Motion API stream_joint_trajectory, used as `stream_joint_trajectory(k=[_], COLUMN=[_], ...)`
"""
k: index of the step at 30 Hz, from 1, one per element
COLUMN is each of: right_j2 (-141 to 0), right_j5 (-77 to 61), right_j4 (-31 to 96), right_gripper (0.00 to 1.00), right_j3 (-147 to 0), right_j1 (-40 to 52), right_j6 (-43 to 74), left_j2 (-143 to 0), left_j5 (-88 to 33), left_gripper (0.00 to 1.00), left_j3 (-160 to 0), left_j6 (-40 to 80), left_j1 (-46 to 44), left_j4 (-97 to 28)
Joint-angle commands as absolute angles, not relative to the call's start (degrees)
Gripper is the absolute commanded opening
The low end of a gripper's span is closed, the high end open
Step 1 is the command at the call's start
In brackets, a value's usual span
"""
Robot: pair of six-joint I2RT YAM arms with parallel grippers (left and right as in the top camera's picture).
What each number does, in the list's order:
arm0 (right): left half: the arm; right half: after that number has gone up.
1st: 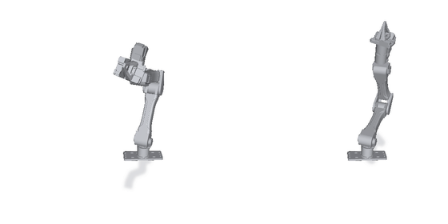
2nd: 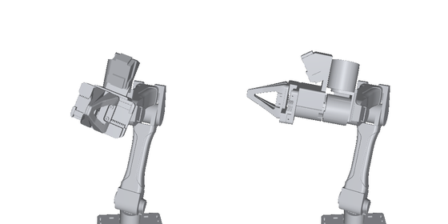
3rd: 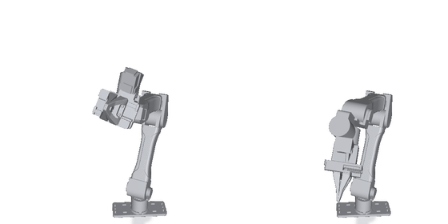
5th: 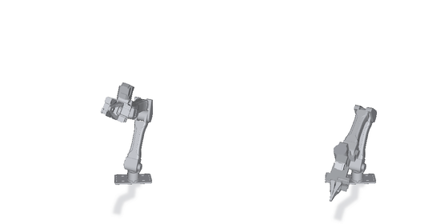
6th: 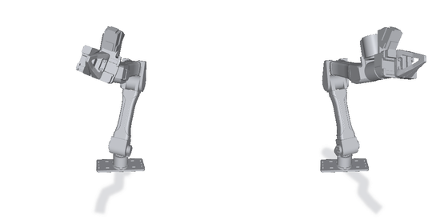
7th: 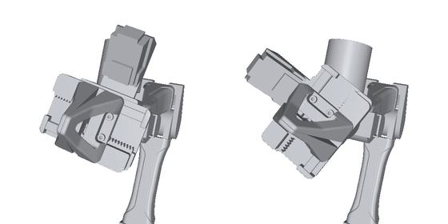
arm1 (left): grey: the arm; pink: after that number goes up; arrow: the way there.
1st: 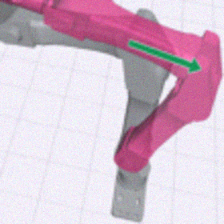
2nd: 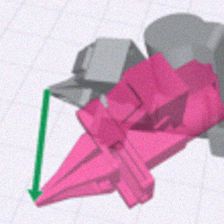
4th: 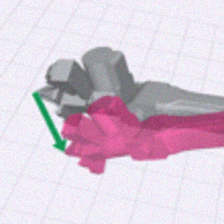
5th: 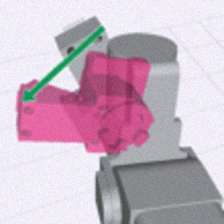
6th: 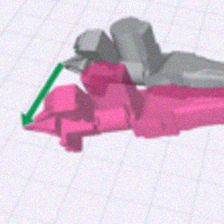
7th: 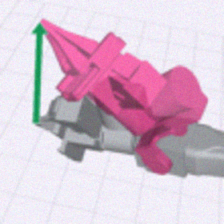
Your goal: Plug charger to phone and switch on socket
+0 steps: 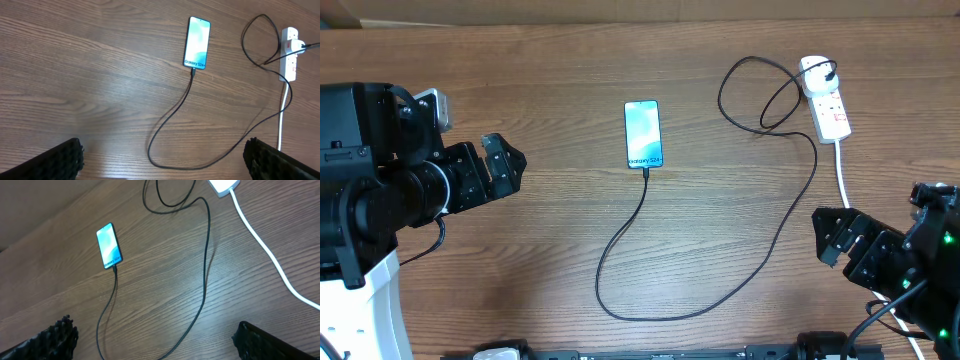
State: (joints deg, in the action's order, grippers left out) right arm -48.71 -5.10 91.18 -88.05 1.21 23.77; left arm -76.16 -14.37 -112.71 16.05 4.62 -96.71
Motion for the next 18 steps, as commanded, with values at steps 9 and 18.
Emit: stream_joint_trajectory(k=[9, 18], right_j2=[-47.5, -34.1], right_j5=[-3.9, -4.1], right_j4=[91.6, 76.6], right_gripper=[1.0, 1.0], right_j3=[-86.2, -68.8], right_j1=[1.6, 1.5], right_j6=[21.8, 13.4], left_j2=[-76.1, -76.1], left_j5=[-14.4, -14.4], left_gripper=[1.0, 1.0], left_j3=[-112.6, -112.6], left_j6=[15.0, 15.0], left_j1=[4.8, 4.8], left_j4=[-96.8, -96.8])
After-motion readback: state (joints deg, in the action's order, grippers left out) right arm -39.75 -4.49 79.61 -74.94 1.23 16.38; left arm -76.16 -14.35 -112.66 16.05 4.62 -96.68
